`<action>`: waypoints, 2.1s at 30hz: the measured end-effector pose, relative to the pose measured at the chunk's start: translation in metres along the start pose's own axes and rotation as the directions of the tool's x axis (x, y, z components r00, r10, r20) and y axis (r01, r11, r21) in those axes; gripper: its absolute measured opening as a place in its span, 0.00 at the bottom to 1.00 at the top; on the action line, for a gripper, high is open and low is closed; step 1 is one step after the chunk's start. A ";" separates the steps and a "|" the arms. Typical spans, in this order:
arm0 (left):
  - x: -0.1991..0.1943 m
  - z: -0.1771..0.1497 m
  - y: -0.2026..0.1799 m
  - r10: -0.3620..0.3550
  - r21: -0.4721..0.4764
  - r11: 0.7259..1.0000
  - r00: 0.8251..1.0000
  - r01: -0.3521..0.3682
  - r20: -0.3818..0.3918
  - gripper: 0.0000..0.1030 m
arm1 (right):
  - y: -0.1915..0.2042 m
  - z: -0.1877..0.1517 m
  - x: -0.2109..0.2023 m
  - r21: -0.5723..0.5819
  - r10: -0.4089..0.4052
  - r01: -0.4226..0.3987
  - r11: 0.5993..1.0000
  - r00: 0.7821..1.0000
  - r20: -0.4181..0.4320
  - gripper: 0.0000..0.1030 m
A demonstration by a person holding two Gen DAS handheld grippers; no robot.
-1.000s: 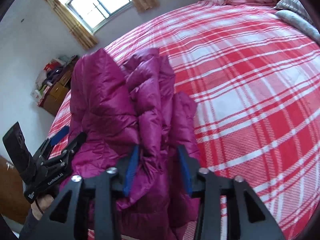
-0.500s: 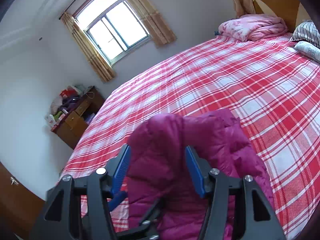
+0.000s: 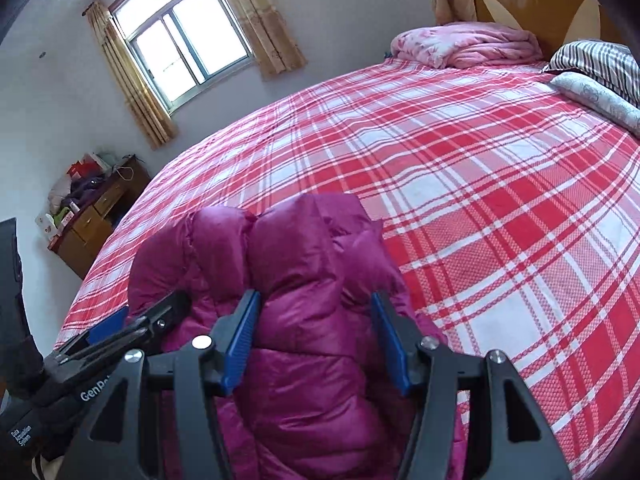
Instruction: Fold large clothes
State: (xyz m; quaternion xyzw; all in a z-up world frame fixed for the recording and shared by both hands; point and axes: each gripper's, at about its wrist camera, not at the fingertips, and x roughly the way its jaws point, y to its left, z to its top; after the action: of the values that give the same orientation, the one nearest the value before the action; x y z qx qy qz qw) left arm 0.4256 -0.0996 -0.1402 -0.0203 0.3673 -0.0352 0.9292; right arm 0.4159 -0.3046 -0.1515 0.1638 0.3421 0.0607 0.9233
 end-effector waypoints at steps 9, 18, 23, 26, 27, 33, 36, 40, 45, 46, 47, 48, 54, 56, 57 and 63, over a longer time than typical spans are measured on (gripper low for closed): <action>0.009 -0.004 -0.025 0.017 0.101 0.995 1.000 -0.018 0.008 0.93 | -0.002 -0.004 -0.034 -0.027 -0.100 0.105 0.994 0.984 0.146 0.50; 0.017 -0.005 -0.018 0.005 0.070 0.998 1.000 -0.005 -0.010 0.95 | 0.028 0.012 -0.022 -0.199 -0.022 0.042 0.979 0.995 0.100 0.39; 0.027 -0.007 -0.018 0.023 0.062 0.998 0.999 -0.021 -0.044 0.99 | -0.001 0.008 -0.005 -0.079 -0.005 0.007 0.997 0.999 0.034 0.36; 0.028 -0.009 -0.016 0.016 0.047 0.999 0.999 -0.013 -0.048 0.99 | -0.007 0.001 0.002 -0.080 -0.020 0.021 0.997 1.000 0.010 0.36; 0.030 -0.009 -0.015 0.008 0.037 0.999 0.999 -0.006 -0.054 0.99 | -0.007 -0.003 0.005 -0.082 -0.020 0.020 0.996 1.000 0.003 0.36; 0.035 -0.011 -0.015 0.017 0.037 0.999 0.997 -0.014 -0.075 0.99 | -0.015 -0.006 0.012 -0.047 -0.006 0.005 0.999 1.000 -0.026 0.36; 0.037 -0.012 -0.017 0.026 0.048 0.999 0.996 -0.022 -0.082 0.99 | -0.021 -0.007 0.016 -0.024 0.002 -0.003 1.000 0.999 -0.043 0.36; 0.039 -0.014 -0.018 0.035 0.055 0.998 0.996 -0.030 -0.085 0.99 | -0.023 -0.008 0.017 -0.016 -0.001 0.000 1.000 0.999 -0.052 0.36; 0.041 -0.014 -0.020 0.048 0.065 0.997 0.995 -0.042 -0.092 0.99 | -0.024 -0.009 0.018 -0.012 -0.011 0.010 1.000 0.998 -0.057 0.36; 0.041 -0.014 -0.020 0.051 0.066 0.997 0.994 -0.045 -0.093 0.99 | -0.024 -0.009 0.019 -0.011 -0.013 0.012 1.000 0.998 -0.058 0.36; 0.042 -0.014 -0.020 0.054 0.069 0.997 0.994 -0.047 -0.095 0.99 | -0.024 -0.009 0.019 -0.009 -0.015 0.015 1.000 0.998 -0.061 0.36; 0.042 -0.014 -0.021 0.056 0.072 0.996 0.994 -0.050 -0.096 0.99 | -0.024 -0.009 0.020 -0.008 -0.018 0.017 1.000 0.998 -0.063 0.36; 0.044 -0.014 -0.022 0.067 0.079 0.995 0.993 -0.059 -0.102 0.99 | -0.027 -0.010 0.022 0.008 -0.014 0.015 1.000 0.997 -0.073 0.36; 0.045 -0.014 -0.023 0.071 0.082 0.995 0.992 -0.062 -0.106 0.99 | -0.027 -0.010 0.022 0.009 -0.016 0.017 1.000 0.997 -0.079 0.36; 0.046 -0.014 -0.024 0.072 0.083 0.994 0.992 -0.063 -0.108 0.99 | -0.027 -0.010 0.023 0.011 -0.017 0.018 1.000 0.997 -0.080 0.36; 0.048 -0.015 -0.025 0.084 0.086 0.993 0.990 -0.075 -0.113 0.99 | -0.029 -0.010 0.025 0.016 -0.017 0.018 1.000 0.996 -0.090 0.36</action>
State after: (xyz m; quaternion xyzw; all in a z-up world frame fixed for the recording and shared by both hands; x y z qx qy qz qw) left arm 0.4493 -0.1283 -0.1820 0.0345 0.4194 -0.0144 0.9070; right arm 0.4285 -0.3234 -0.1841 0.1657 0.3850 0.0570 0.9061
